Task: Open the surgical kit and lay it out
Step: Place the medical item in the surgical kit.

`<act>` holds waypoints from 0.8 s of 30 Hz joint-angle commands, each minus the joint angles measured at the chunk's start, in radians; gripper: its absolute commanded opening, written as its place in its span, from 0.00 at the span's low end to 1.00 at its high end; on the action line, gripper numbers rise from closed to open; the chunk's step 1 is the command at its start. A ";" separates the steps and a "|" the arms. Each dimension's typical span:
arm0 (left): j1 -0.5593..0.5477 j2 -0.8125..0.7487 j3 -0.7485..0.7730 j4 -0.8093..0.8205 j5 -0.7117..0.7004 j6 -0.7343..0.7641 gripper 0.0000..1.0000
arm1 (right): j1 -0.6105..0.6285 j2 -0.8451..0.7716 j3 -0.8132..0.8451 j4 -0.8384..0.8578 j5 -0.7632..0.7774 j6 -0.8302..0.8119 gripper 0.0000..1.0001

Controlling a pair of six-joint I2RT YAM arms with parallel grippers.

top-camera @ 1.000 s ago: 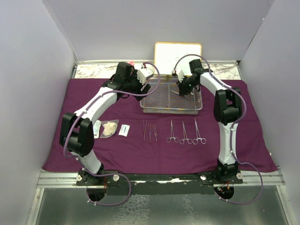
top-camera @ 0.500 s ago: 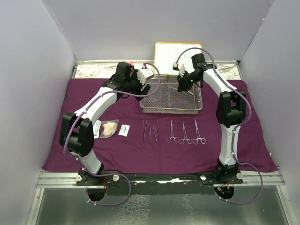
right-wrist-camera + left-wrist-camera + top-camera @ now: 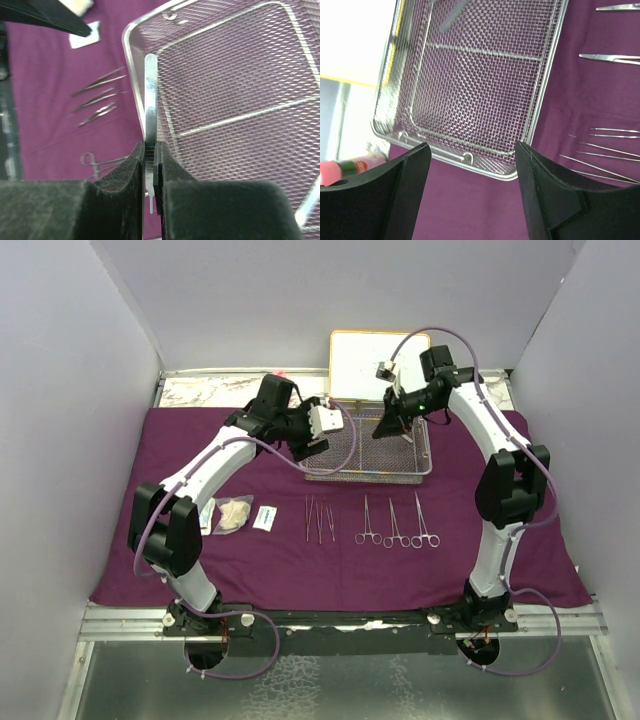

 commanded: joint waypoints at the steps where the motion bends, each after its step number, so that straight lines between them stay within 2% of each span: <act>1: -0.054 -0.042 0.077 -0.064 0.009 0.182 0.72 | 0.011 -0.076 -0.080 -0.089 -0.154 0.025 0.01; 8: -0.172 -0.026 0.121 -0.126 -0.105 0.273 0.73 | 0.043 -0.138 -0.207 -0.068 -0.173 0.034 0.01; 15: -0.232 -0.022 0.107 -0.201 -0.096 0.354 0.72 | 0.061 -0.166 -0.276 -0.073 -0.205 0.023 0.01; 24: -0.276 -0.022 0.071 -0.208 -0.114 0.404 0.59 | 0.078 -0.187 -0.316 -0.095 -0.243 0.015 0.01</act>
